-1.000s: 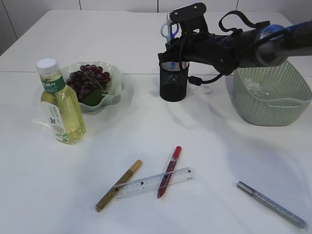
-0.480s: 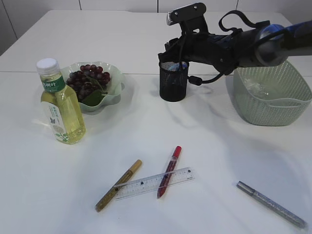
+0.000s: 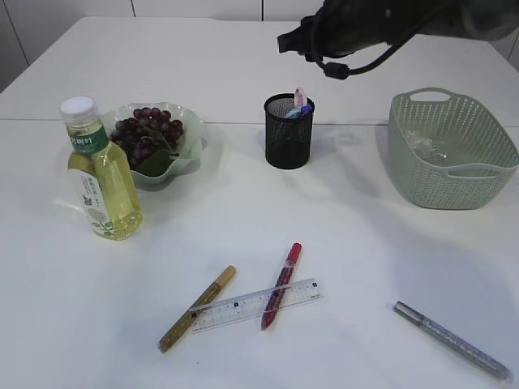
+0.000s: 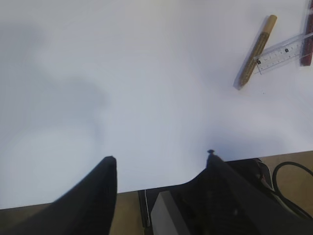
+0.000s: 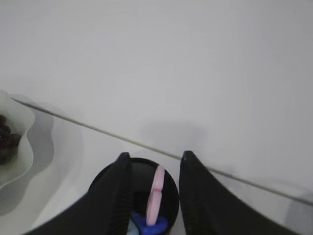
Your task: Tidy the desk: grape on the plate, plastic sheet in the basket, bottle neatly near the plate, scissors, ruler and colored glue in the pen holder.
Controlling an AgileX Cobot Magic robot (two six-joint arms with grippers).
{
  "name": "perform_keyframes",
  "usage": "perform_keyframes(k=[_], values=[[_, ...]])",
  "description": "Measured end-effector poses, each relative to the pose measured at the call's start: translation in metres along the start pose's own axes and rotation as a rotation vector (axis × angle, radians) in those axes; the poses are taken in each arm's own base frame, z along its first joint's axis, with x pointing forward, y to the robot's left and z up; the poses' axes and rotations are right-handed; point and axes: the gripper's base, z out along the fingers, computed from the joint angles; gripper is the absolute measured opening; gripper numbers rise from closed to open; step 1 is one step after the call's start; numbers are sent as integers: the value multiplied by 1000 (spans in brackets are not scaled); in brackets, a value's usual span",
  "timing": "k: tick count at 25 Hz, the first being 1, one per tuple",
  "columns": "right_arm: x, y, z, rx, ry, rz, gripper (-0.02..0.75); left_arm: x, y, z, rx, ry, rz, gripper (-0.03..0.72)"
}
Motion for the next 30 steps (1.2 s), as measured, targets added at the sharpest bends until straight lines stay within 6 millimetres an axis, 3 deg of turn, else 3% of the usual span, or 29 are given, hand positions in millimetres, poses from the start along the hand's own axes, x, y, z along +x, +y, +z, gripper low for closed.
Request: perform_keyframes(k=[11,16,20,30], values=[[-28,-1,-74,-31,306,184,278,-1,2,0,-21,-5,94,417],[-24,2,-101,-64,495,223,384,-2,2,1,-23,-5,196,417],[-12,4,-112,-76,674,226,475,-9,0,6,-6,-23,232,417],[-17,7,-124,-110,687,240,492,-55,-19,24,75,7,308,438]])
